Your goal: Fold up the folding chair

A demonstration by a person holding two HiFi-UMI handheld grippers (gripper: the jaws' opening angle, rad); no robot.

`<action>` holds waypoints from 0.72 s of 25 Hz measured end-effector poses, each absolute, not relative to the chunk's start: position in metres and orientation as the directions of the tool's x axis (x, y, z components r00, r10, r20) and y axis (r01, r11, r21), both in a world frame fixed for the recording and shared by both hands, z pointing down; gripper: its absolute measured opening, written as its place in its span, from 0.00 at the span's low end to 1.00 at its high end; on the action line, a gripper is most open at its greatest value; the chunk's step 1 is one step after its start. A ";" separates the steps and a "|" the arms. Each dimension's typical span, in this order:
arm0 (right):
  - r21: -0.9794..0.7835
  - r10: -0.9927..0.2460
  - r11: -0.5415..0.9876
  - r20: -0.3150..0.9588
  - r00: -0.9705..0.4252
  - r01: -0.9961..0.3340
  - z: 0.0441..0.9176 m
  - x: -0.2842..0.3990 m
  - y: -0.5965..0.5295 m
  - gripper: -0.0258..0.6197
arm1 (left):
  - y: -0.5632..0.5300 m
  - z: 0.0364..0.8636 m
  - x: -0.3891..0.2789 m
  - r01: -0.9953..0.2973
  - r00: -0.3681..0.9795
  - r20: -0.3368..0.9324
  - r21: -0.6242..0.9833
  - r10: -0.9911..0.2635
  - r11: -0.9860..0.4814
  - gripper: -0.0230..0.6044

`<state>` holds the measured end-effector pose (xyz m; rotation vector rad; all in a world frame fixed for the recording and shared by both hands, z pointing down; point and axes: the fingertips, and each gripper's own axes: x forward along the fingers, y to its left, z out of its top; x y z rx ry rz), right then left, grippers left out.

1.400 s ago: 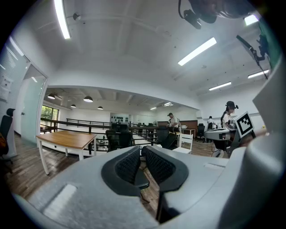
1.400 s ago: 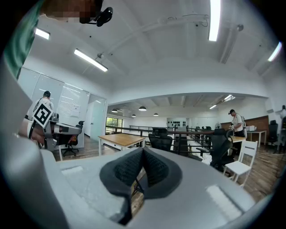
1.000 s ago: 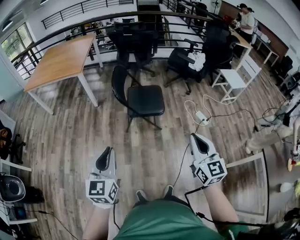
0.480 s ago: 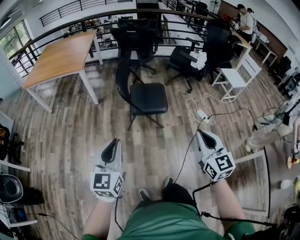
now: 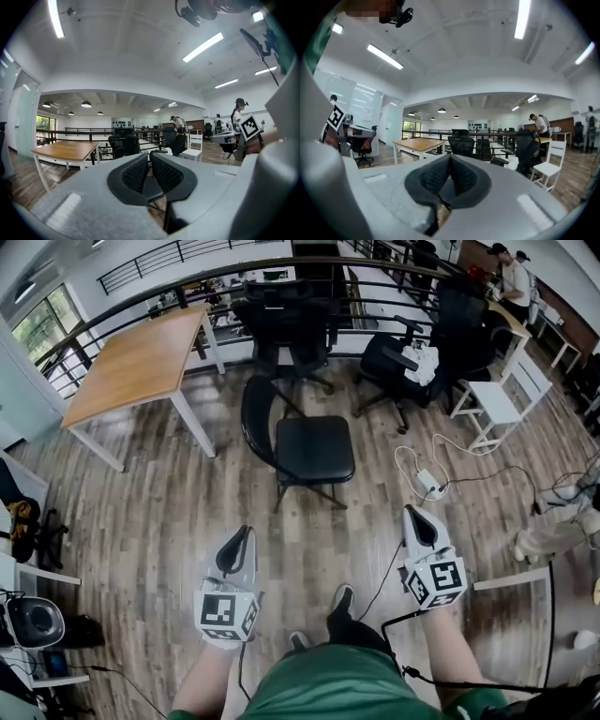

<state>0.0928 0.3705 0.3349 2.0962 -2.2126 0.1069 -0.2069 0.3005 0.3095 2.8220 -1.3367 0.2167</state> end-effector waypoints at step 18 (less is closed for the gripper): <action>-0.257 -0.952 0.255 0.105 -0.289 -0.932 0.358 0.182 0.241 0.04 | 0.207 0.324 -0.108 -0.841 0.527 0.203 -0.013 -0.825 -0.541 0.10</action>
